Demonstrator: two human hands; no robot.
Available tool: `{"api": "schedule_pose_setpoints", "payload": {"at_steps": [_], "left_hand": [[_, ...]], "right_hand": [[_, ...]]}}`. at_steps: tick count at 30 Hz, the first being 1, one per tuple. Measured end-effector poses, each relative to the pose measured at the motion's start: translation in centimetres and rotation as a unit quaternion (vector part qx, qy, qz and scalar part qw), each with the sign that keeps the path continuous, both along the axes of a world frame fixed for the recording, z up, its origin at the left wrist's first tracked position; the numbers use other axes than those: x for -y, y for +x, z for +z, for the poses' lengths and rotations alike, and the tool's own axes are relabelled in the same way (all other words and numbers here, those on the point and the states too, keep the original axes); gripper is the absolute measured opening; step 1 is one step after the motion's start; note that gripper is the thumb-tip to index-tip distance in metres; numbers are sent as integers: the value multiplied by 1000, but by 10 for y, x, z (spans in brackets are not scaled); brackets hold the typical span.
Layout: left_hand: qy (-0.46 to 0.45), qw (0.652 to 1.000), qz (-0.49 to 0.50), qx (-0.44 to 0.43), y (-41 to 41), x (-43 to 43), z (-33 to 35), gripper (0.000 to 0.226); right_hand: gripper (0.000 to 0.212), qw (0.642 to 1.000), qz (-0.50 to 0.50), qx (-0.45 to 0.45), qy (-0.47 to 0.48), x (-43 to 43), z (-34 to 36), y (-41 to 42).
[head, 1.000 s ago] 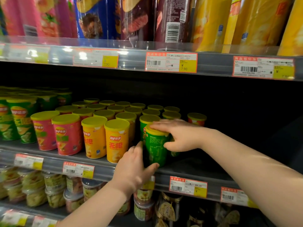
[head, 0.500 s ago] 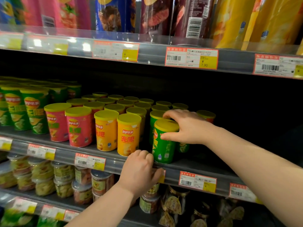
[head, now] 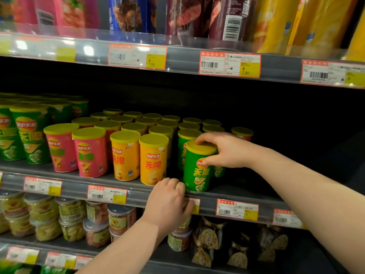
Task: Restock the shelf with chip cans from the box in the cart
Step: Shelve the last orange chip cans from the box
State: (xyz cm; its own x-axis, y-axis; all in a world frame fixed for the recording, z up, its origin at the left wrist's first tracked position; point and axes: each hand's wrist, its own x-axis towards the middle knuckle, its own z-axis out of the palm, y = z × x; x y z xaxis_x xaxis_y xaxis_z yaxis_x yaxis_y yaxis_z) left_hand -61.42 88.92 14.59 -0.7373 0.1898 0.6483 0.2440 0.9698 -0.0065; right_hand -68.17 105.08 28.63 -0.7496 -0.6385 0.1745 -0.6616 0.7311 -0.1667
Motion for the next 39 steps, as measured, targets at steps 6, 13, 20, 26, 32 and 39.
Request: {"api": "schedule_pose_setpoints", "payload": {"at_steps": [6, 13, 20, 26, 32, 39], "left_hand": [[-11, 999, -14, 28, 3, 1, 4, 35], [-32, 995, -40, 89, 5, 10, 9, 29], [-61, 992, -52, 93, 3, 16, 9, 46], [-68, 990, -68, 104, 27, 11, 1, 55], [-78, 981, -34, 176, 63, 3, -11, 63], [-69, 958, 19, 279, 123, -18, -37, 63]], "right_hand": [[60, 999, -36, 2, -22, 2, -6, 2], [68, 997, -69, -36, -22, 5, -12, 17], [59, 985, -125, -106, -50, -9, -37, 61], [52, 991, -108, -77, 19, -21, -72, 95], [54, 993, -75, -43, 79, -23, -106, 112], [56, 992, -44, 4, 117, -37, -142, 152]]}}
